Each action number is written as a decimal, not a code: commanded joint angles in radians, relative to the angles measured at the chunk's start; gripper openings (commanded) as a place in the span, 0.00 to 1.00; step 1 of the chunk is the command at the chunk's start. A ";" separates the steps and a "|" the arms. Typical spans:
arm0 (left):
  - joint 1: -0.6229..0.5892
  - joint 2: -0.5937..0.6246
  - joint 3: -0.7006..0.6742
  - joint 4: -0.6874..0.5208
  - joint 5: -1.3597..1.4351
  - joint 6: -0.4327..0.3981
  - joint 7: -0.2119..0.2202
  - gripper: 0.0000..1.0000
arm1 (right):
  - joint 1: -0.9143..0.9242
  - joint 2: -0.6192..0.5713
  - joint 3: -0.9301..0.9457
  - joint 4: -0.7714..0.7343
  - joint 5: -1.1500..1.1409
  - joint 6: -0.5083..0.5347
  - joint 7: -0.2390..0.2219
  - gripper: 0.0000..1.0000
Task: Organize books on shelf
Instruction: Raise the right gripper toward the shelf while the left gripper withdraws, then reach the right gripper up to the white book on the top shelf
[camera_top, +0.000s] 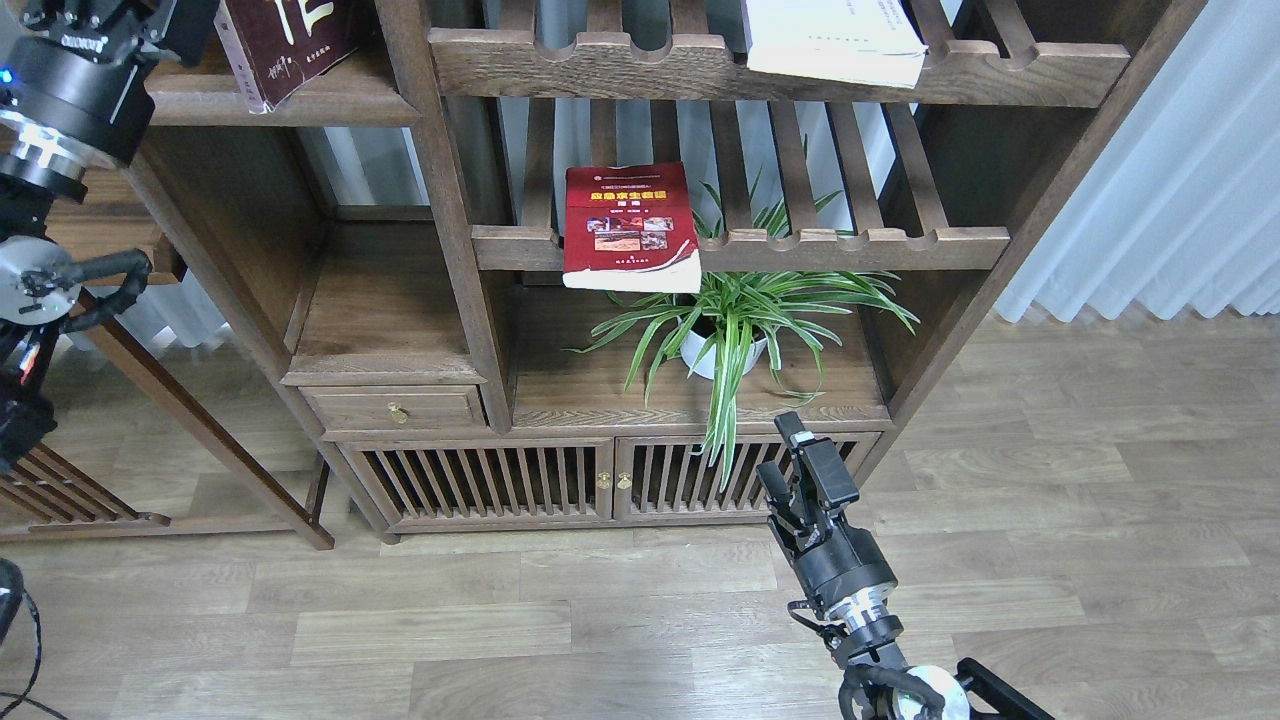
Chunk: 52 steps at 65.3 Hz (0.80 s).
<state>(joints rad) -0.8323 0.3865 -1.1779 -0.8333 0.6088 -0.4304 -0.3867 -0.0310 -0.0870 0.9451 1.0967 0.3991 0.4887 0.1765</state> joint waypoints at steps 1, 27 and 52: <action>0.059 -0.001 -0.020 -0.044 0.000 -0.001 0.000 0.70 | -0.001 0.000 0.000 0.000 0.000 0.000 0.000 0.98; 0.260 0.002 -0.068 -0.240 -0.030 -0.058 0.014 0.99 | 0.014 -0.008 0.003 0.003 0.004 0.000 0.000 0.97; 0.541 0.000 -0.075 -0.254 -0.099 -0.058 0.008 0.99 | 0.175 -0.148 0.015 0.078 0.035 0.000 -0.002 0.94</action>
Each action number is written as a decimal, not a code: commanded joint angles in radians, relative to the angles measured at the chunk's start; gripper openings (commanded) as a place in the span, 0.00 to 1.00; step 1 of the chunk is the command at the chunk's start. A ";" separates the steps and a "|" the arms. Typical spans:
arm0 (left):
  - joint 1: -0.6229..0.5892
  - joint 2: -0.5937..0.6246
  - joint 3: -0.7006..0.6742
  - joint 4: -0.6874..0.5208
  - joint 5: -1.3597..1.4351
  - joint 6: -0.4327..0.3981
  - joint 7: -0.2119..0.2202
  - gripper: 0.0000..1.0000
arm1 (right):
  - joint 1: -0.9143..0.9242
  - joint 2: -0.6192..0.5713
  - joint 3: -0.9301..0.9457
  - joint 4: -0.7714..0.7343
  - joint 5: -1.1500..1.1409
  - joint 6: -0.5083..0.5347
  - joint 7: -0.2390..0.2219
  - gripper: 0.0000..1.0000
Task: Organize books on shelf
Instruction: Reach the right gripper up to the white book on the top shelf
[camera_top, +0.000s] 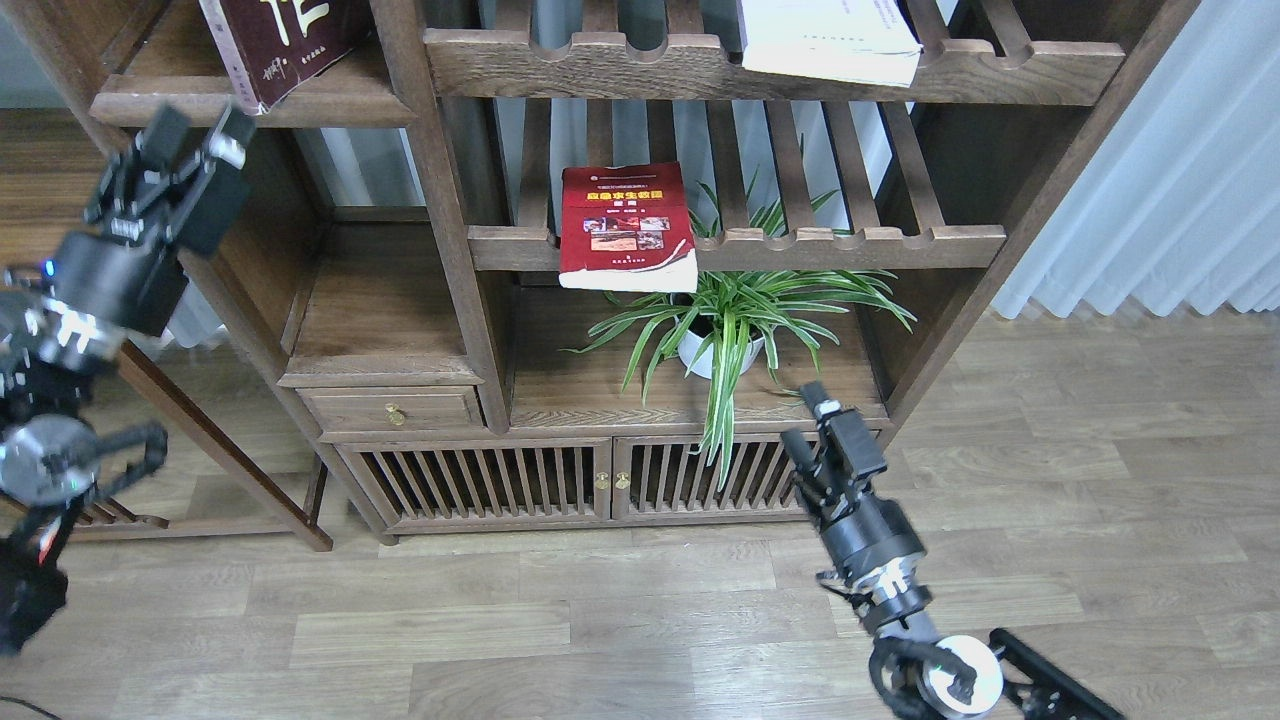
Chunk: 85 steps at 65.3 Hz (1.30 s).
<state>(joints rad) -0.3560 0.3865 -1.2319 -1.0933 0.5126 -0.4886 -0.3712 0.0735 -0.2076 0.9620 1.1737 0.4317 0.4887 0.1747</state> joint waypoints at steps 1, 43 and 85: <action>0.072 0.002 -0.023 0.010 -0.005 0.000 -0.012 1.00 | 0.086 -0.030 -0.003 0.001 0.002 0.000 0.000 0.94; 0.097 -0.001 -0.055 0.059 -0.051 0.000 0.000 1.00 | 0.457 0.025 0.004 0.006 0.004 -0.044 0.002 0.97; 0.078 -0.005 -0.061 0.067 -0.051 0.000 0.000 1.00 | 0.572 0.122 0.159 -0.065 0.002 -0.394 0.002 0.98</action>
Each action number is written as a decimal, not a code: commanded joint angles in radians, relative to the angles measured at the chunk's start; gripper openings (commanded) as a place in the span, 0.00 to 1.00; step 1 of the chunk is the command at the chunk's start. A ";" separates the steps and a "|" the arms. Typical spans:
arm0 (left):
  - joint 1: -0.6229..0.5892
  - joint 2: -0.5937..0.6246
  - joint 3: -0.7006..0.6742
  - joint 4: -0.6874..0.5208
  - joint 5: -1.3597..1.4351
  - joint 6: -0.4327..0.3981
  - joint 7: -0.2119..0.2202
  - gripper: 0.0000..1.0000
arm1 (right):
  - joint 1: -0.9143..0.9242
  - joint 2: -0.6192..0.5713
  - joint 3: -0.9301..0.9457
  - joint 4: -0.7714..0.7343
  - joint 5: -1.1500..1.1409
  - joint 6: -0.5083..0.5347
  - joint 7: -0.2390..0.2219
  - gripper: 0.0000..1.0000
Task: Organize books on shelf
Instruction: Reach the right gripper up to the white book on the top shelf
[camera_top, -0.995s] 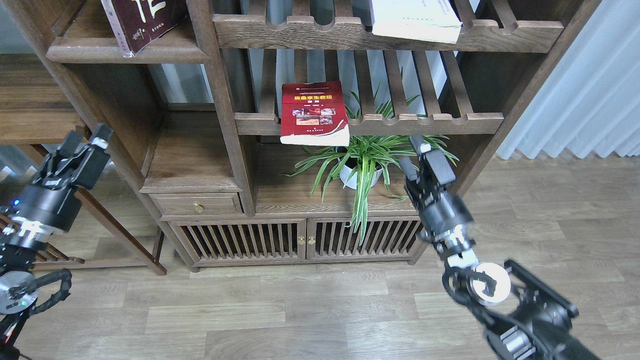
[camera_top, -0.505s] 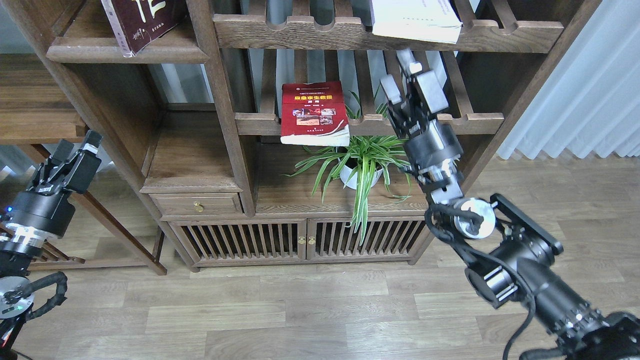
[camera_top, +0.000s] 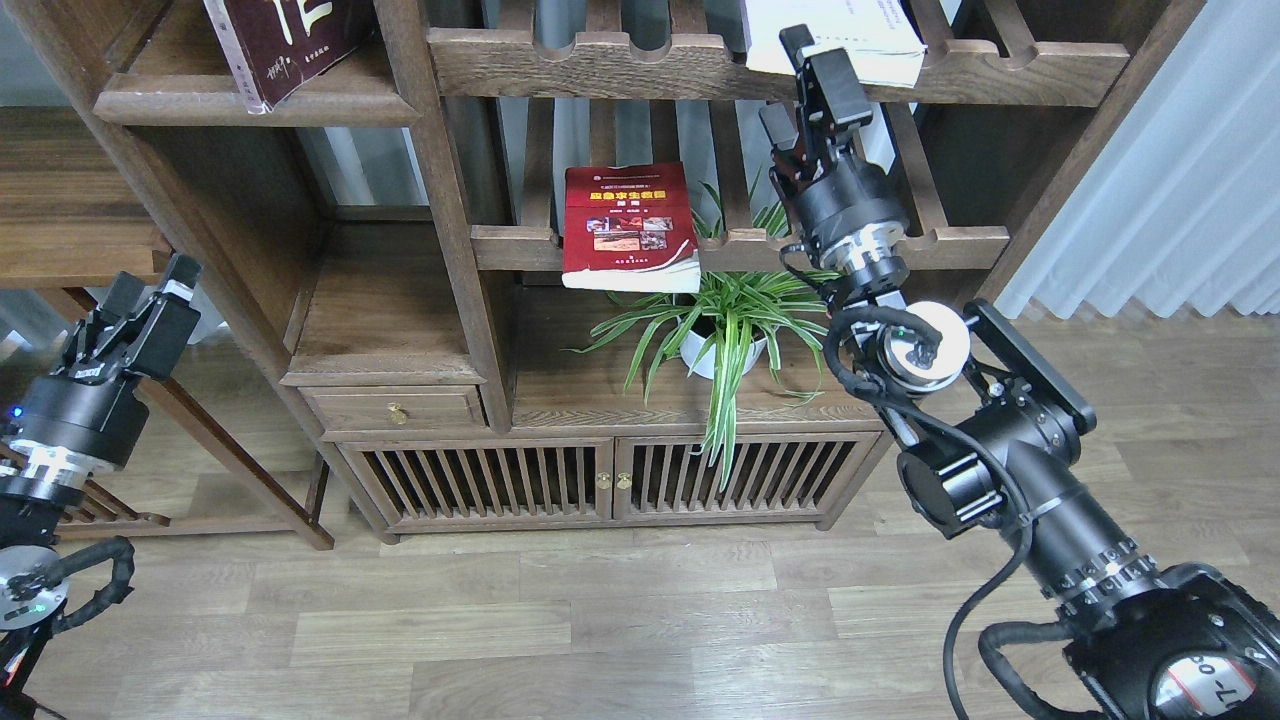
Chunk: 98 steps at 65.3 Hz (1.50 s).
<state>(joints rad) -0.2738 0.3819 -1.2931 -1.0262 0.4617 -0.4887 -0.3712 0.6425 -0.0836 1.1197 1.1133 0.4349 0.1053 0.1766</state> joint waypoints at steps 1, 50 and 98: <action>-0.004 0.000 0.000 0.000 -0.001 0.000 0.000 1.00 | 0.005 -0.002 0.002 -0.004 -0.001 -0.016 0.000 0.98; -0.004 0.000 -0.012 0.012 -0.001 0.000 -0.005 1.00 | 0.049 0.033 0.149 -0.023 0.002 -0.249 0.006 0.74; 0.008 -0.009 -0.051 0.026 -0.001 0.000 -0.012 1.00 | -0.020 0.051 0.143 0.014 0.010 -0.079 0.014 0.02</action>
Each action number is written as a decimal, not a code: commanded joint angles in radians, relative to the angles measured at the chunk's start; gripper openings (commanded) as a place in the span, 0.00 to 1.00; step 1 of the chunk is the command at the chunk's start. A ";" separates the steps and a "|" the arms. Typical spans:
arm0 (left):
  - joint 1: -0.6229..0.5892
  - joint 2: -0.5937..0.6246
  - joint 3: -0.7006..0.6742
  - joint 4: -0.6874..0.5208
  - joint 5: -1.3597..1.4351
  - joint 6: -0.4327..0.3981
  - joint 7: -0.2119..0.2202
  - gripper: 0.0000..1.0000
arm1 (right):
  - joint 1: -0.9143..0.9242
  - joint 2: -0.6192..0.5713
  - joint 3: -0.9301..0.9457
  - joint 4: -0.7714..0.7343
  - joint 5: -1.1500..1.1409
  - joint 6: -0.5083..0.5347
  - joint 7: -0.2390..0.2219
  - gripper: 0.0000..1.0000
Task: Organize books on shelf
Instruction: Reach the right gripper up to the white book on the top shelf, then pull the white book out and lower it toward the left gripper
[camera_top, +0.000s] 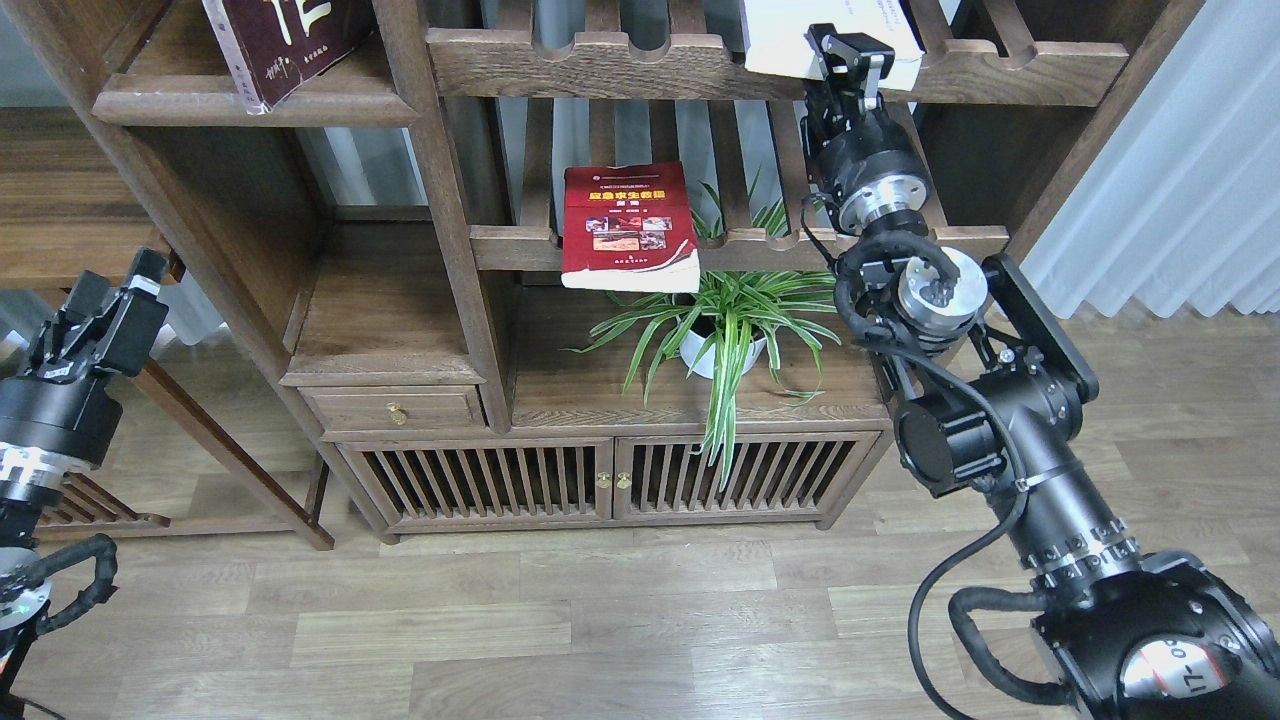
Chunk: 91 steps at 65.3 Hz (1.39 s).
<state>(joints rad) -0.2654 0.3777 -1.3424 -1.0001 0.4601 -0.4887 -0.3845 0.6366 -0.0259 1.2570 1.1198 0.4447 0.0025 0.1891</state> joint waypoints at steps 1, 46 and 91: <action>0.000 -0.007 -0.003 0.000 0.000 0.000 0.001 1.00 | -0.017 -0.008 0.009 0.011 0.000 0.024 0.001 0.02; 0.005 -0.069 -0.004 0.060 0.000 0.000 0.001 1.00 | -0.733 -0.258 0.144 0.557 0.019 0.486 0.015 0.01; 0.092 -0.217 0.222 0.084 -0.155 0.000 0.027 1.00 | -1.158 -0.306 -0.042 0.408 -0.009 0.486 -0.148 0.01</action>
<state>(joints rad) -0.1876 0.1901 -1.1957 -0.9157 0.3988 -0.4887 -0.3755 -0.5597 -0.3678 1.2996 1.6026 0.4558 0.4896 0.0739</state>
